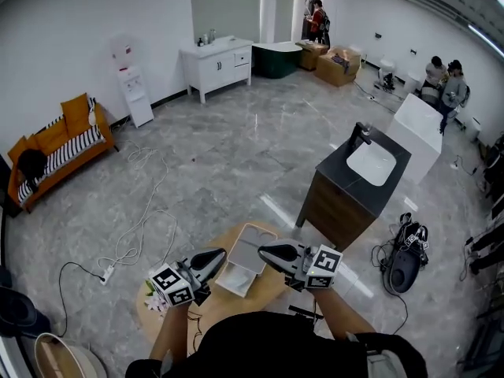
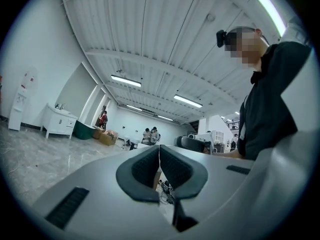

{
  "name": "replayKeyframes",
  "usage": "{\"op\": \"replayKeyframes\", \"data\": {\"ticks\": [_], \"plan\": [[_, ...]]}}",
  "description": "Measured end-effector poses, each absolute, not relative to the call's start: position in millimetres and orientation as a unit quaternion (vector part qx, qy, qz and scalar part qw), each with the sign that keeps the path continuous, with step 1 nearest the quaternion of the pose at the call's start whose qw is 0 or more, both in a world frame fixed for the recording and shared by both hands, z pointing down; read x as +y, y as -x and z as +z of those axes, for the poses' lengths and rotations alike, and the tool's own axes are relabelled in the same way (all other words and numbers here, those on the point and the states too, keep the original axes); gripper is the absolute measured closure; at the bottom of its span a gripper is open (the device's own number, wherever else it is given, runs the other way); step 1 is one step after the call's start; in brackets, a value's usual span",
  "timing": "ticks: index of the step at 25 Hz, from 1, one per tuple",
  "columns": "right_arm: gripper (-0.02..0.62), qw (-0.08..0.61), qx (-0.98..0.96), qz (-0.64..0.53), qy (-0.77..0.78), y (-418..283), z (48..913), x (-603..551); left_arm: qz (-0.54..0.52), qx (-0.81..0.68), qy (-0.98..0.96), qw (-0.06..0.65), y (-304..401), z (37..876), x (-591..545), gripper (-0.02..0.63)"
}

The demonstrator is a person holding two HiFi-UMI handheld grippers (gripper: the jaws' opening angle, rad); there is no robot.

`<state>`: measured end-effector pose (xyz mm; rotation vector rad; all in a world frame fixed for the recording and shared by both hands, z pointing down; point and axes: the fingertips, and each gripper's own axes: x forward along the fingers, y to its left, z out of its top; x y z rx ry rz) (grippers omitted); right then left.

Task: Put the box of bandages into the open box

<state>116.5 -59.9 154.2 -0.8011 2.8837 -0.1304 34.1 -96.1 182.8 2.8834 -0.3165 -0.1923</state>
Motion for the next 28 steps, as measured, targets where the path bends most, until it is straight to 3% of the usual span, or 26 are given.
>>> {"op": "replayKeyframes", "data": {"ticks": [17,28], "plan": [[0.584,0.2,0.96,-0.114,0.157,-159.1,154.8,134.7,-0.072,-0.107,-0.976,0.174,-91.4,202.2,81.5,0.588],[0.584,0.176,0.958,-0.123,0.193,-152.8,184.3,174.3,-0.022,-0.125,-0.98,0.154,-98.0,226.8,141.9,0.588]]}}
